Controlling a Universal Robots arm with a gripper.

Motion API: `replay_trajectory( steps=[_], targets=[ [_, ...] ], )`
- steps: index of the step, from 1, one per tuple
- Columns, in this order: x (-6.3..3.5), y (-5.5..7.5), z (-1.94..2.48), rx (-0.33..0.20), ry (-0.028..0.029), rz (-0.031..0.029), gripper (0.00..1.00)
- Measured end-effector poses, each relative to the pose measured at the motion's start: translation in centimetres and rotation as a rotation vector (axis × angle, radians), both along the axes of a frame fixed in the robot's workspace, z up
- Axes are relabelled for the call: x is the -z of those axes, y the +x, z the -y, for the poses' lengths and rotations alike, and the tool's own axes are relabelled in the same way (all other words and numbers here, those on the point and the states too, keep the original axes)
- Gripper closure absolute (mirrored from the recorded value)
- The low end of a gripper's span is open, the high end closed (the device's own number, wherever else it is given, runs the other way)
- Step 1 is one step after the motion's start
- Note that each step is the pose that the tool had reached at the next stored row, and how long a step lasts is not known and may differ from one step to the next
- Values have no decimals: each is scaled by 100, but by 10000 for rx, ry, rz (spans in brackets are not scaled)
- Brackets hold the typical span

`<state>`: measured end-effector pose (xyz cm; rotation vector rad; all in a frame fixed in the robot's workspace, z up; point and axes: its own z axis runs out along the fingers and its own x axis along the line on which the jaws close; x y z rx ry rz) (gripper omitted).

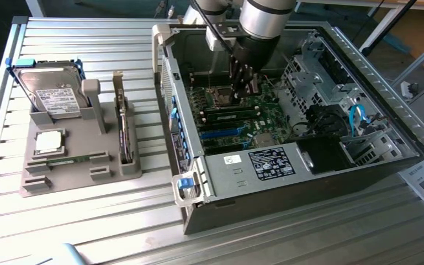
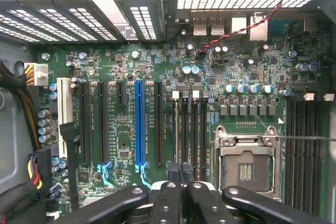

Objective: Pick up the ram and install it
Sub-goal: 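Press down the ram until it locks into place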

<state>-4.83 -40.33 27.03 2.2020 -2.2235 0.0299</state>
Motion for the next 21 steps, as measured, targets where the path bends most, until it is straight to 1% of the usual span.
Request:
replay_trajectory(
  steps=[3,4,5,6,9,11,13,15,17,21],
  targets=[
    [-1,-11,0,0,-2,-1,89],
    [-1,-38,1,0,-2,2,89],
    [0,-82,0,-1,0,17,89],
    [0,-138,0,1,0,44,89],
    [0,-215,-2,-1,0,95,89],
    [0,-273,-3,0,0,141,89],
    [0,-342,-6,-1,-1,200,89],
    [0,-396,-9,0,0,242,89],
    [0,-428,-11,0,-1,265,89],
    [0,-432,-12,0,-1,267,89]
  ],
)
